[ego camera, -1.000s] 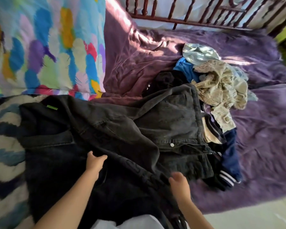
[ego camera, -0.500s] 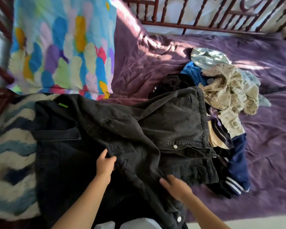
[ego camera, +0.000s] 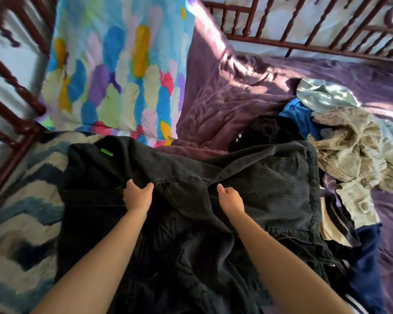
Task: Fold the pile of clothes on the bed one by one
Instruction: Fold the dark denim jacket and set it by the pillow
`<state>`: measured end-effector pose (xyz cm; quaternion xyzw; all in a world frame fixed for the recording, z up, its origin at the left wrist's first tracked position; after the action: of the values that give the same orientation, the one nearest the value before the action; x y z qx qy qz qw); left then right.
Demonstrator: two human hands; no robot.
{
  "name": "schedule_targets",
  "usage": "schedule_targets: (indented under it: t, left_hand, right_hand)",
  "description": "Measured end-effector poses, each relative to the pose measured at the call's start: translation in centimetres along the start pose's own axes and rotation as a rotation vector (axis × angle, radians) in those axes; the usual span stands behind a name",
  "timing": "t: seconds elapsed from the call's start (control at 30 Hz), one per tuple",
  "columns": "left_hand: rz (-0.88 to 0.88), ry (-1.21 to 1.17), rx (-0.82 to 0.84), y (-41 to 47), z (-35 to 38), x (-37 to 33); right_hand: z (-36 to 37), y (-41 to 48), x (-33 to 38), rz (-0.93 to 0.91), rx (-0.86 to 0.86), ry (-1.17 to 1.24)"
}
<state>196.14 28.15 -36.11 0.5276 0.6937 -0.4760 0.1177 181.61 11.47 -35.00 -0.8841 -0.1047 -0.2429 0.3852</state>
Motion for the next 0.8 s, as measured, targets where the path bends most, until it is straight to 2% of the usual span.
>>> schedule_targets:
  t: [0.1, 0.23, 0.33, 0.43, 0.5, 0.57, 0.6, 0.63, 0.7, 0.77, 0.8]
  left_hand:
    - [-0.004, -0.026, -0.059, 3.0, 0.8, -1.7]
    - [-0.031, 0.005, -0.071, 6.5, 1.4, -2.3]
    - [0.103, -0.003, -0.094, 8.6, 1.4, -4.5]
    - [0.261, -0.161, -0.094, 11.8, 1.5, -8.6]
    - [0.276, -0.325, -0.126, 14.3, 1.8, -11.1]
    - [0.282, -0.262, -0.148, 15.9, 2.4, -12.6]
    - [0.329, -0.153, -0.102, 16.1, 2.9, -13.0]
    - [0.403, -0.018, -0.012, 16.0, 3.7, -12.8]
    - [0.578, 0.379, 0.128, 14.6, 4.9, -11.4]
    - [0.681, 0.728, 0.14, 13.1, 5.2, -8.9]
    - [0.691, 0.807, 0.11, 12.2, 5.2, -7.3]
  right_hand:
    - [1.3, 2.5, 1.6, 0.095, 0.05, 0.221]
    - [2.9, 5.7, 3.0, 0.122, 0.018, 0.295]
    - [3.5, 8.2, 5.2, 0.04, -0.076, 0.346]
    - [1.9, 12.3, 9.1, -0.001, -0.243, 0.752]
    - [0.1, 15.3, 11.6, 0.045, -0.3, 1.008]
    - [-0.8, 17.5, 13.2, 0.074, -0.127, 1.102]
    - [-0.8, 17.9, 13.4, 0.072, -0.026, 1.015]
    - [-0.5, 17.9, 13.2, 0.036, 0.031, 0.803]
    - [0.5, 16.7, 11.5, -0.093, 0.029, 0.188]
    - [1.7, 14.0, 8.6, -0.232, 0.036, -0.22]
    - [2.2, 12.3, 6.9, -0.272, 0.046, -0.356]
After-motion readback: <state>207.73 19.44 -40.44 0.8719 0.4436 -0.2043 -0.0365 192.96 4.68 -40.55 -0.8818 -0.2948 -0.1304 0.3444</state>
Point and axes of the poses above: each hand's wrist, its own y-axis towards the middle knuckle, its own z-axis out of the palm, x = y × z, the point moved 1 cm from there along y, towards the middle knuckle, and after that the axes turned 1 degree about x, right-handed, at the moved point
